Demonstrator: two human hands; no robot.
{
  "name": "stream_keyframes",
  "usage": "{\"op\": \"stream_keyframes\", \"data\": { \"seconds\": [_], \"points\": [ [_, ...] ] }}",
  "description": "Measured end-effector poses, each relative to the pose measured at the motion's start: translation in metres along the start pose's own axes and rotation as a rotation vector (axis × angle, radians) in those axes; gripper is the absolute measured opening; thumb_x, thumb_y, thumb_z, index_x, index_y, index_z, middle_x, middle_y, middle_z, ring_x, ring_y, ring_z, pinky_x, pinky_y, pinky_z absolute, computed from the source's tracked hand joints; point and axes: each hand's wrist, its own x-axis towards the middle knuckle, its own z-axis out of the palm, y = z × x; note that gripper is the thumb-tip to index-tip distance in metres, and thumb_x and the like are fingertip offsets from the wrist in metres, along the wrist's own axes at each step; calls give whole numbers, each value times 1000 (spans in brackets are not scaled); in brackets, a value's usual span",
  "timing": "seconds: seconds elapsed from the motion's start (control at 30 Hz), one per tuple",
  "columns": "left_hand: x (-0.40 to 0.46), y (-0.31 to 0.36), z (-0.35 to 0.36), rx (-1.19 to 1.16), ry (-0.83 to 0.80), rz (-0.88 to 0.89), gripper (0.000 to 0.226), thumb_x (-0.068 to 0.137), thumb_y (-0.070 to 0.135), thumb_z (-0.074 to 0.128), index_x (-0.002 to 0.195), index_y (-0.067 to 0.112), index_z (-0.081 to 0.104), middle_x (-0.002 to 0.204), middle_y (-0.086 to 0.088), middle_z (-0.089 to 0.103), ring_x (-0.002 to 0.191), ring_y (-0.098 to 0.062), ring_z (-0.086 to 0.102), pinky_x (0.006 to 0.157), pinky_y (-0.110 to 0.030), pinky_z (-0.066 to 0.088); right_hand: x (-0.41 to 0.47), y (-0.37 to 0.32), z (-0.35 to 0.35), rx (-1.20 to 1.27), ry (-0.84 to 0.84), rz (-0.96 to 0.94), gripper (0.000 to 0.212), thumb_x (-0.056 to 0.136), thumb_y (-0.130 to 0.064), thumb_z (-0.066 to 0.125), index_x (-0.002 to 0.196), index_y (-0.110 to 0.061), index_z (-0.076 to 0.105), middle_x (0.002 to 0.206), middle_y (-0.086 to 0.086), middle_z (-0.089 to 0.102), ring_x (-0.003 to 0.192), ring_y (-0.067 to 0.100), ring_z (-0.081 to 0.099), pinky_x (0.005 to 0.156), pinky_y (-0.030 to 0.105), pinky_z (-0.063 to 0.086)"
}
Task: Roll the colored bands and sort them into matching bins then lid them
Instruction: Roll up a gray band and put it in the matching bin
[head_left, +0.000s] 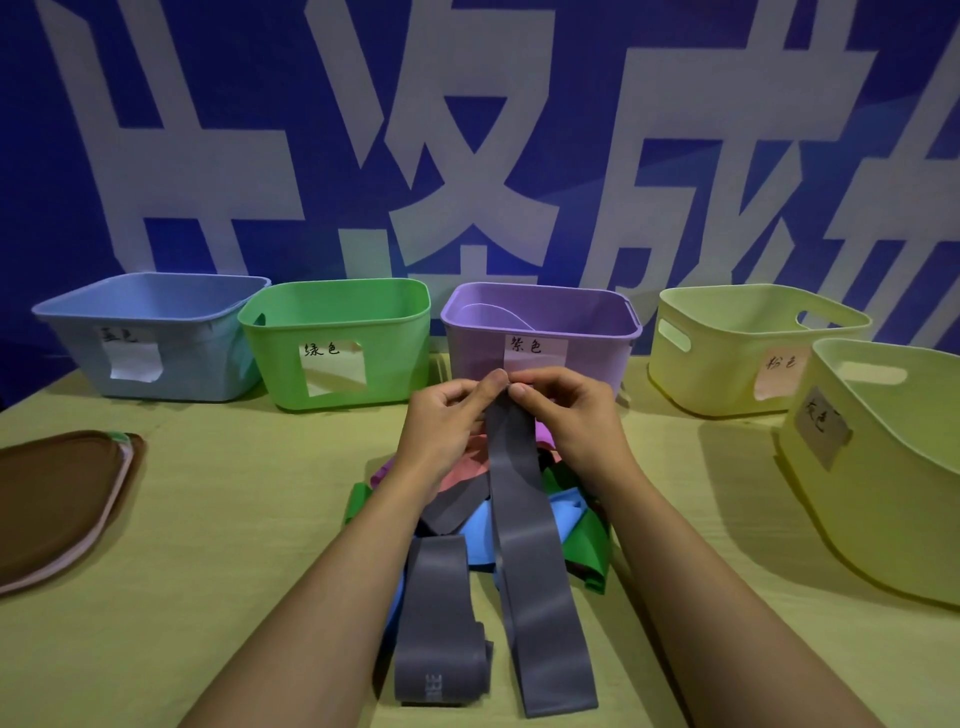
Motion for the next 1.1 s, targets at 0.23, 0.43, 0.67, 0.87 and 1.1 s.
{"op": "stream_keyframes", "data": {
  "seconds": [0.23, 0.43, 0.67, 0.87, 1.1],
  "points": [
    [5, -6, -3, 13, 28, 30, 7, 88, 20, 78, 85, 13, 79, 80, -8, 78, 74, -17, 72, 65, -29, 57, -2, 0, 1, 2, -11, 4, 15, 91, -9, 75, 105, -10, 78, 100, 4, 79, 100, 19, 74, 91, 35, 60],
    [7, -6, -4, -26, 11, 86, 6, 86, 10, 79, 89, 15, 79, 88, -7, 80, 82, -13, 74, 72, -23, 56, -3, 0, 3, 42, -17, 112, 20, 94, -20, 73, 111, -10, 75, 102, 6, 78, 99, 16, 73, 87, 32, 60],
    [6, -9, -4, -25, -46, 79, 13, 86, 4, 78, 95, 14, 79, 96, -8, 80, 87, -13, 74, 74, -25, 57, -3, 0, 4, -80, 76, 173, 51, 92, -58, 67, 84, -9, 77, 76, 19, 69, 66, 15, 60, 62, 33, 50],
    [7, -9, -6, -12, -54, 100, 18, 84, 1, 79, 99, 11, 79, 101, -12, 79, 97, -23, 75, 83, -33, 61, -2, -2, 3, -21, 49, 161, 22, 94, -33, 72, 90, -13, 78, 84, 3, 77, 76, 9, 70, 66, 25, 55],
    [6, -8, -7, -47, -69, 52, 23, 81, -7, 78, 93, 12, 78, 96, -10, 79, 89, -18, 74, 79, -28, 58, -2, 1, 1, 48, 6, 127, 6, 92, -14, 74, 97, -11, 78, 94, 4, 79, 89, 12, 74, 81, 27, 59]
  ]
}}
